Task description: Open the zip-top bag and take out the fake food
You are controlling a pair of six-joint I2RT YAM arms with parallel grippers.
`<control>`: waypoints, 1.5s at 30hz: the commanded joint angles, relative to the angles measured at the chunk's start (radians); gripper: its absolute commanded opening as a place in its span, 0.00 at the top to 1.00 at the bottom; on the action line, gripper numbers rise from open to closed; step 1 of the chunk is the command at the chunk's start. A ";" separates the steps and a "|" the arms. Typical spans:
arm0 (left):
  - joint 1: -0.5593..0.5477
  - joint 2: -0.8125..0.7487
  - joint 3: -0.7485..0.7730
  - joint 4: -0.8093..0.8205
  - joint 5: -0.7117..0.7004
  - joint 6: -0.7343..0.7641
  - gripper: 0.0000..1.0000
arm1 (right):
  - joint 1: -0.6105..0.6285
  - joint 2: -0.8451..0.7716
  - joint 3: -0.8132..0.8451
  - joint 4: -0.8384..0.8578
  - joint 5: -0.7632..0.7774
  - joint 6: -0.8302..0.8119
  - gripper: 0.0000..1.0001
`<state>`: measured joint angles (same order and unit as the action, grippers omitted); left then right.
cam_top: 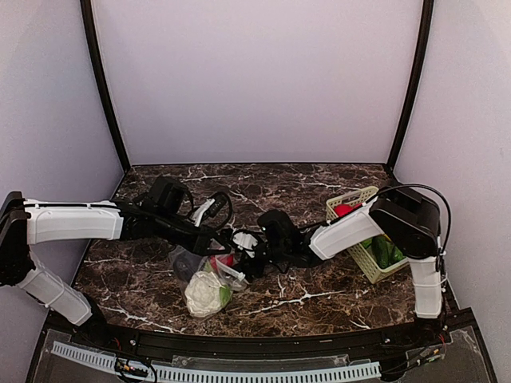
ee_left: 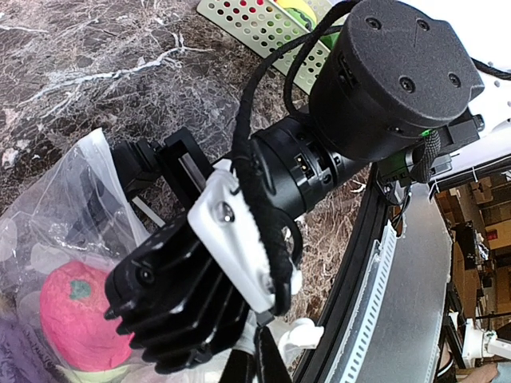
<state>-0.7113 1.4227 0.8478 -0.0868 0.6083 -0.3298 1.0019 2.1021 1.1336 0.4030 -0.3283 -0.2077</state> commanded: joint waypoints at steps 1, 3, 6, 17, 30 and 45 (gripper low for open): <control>0.009 -0.026 0.000 0.016 0.003 -0.002 0.99 | 0.020 -0.006 -0.018 0.019 0.038 -0.010 0.21; 0.009 -0.021 0.003 0.012 0.002 -0.001 0.99 | 0.019 -0.039 -0.042 0.033 0.042 -0.010 0.24; 0.009 -0.016 0.004 0.006 -0.004 0.003 0.99 | 0.020 -0.098 -0.091 0.063 0.054 -0.003 0.28; -0.042 0.068 0.120 -0.050 0.095 0.065 0.99 | 0.018 -0.371 -0.349 0.065 0.121 0.038 0.32; -0.131 0.093 0.262 -0.094 0.207 0.117 0.99 | 0.061 -0.555 -0.366 0.020 0.132 -0.011 0.43; 0.009 0.068 -0.019 0.249 0.249 -0.106 0.99 | 0.081 -0.264 -0.215 0.051 0.151 -0.008 0.45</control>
<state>-0.7132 1.5311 0.8734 0.0566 0.8307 -0.3820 1.0733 1.7855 0.8783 0.4183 -0.1787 -0.2169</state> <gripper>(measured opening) 0.009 0.526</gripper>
